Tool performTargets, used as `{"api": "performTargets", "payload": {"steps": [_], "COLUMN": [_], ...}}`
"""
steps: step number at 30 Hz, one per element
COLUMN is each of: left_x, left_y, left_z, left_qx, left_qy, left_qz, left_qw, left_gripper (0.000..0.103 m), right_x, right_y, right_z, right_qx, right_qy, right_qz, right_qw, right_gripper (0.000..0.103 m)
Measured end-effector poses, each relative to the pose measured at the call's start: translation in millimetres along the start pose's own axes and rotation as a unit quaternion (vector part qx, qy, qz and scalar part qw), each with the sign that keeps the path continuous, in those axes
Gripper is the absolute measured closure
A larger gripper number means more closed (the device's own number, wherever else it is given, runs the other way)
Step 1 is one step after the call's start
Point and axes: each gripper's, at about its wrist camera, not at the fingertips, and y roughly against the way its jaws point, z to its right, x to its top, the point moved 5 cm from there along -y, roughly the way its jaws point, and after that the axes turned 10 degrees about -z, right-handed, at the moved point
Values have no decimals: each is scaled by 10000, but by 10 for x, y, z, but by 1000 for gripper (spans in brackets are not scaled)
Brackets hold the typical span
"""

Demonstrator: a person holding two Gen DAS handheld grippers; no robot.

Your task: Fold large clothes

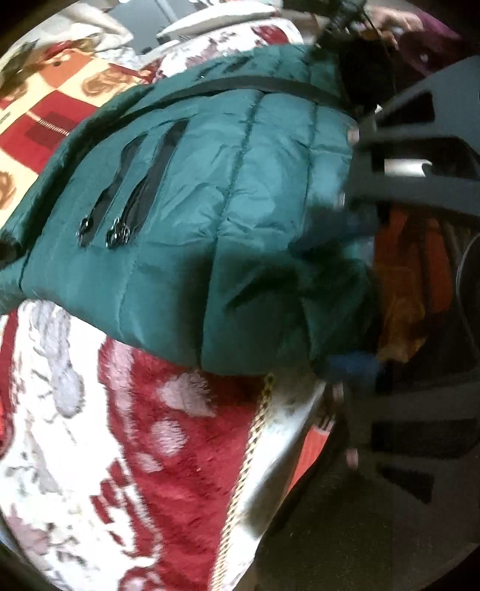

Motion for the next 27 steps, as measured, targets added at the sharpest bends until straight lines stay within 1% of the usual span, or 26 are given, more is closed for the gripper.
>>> {"api": "performTargets", "payload": {"steps": [2, 3, 6, 8, 11, 16, 19, 23, 27], "left_x": [-14, -24, -29, -27, -24, 56, 142, 324, 519], "left_y": [53, 101, 228, 360, 550, 815, 958, 1156, 1338], "left_z": [5, 0, -29, -29, 22, 135, 169, 221, 265], "left_qx": [84, 38, -131, -205, -202, -265, -365, -466, -375], "left_qy": [-58, -44, 2, -39, -167, -237, -214, -151, -133], "left_qz": [103, 158, 260, 392, 614, 943, 1124, 1400, 1680], "left_qw": [9999, 9999, 9996, 9990, 9978, 9949, 9928, 9889, 9850], "left_gripper": [86, 89, 93, 94, 95, 95, 95, 95, 95], "right_x": [14, 16, 50, 85, 146, 226, 340, 520, 744], "right_y": [81, 118, 282, 378, 520, 684, 824, 1040, 1208], "right_z": [-45, -68, -146, -170, -186, -232, -270, -309, -359], "right_qx": [45, 53, 189, 368, 637, 914, 1060, 1118, 1098], "right_qy": [98, 147, 237, 217, 143, 51, 27, 82, 161], "right_qz": [122, 162, 318, 412, 578, 816, 1008, 1309, 1583], "right_qw": [9999, 9997, 9990, 9982, 9962, 9925, 9892, 9850, 9811], "right_gripper": [89, 90, 90, 90, 90, 91, 91, 91, 91]}}
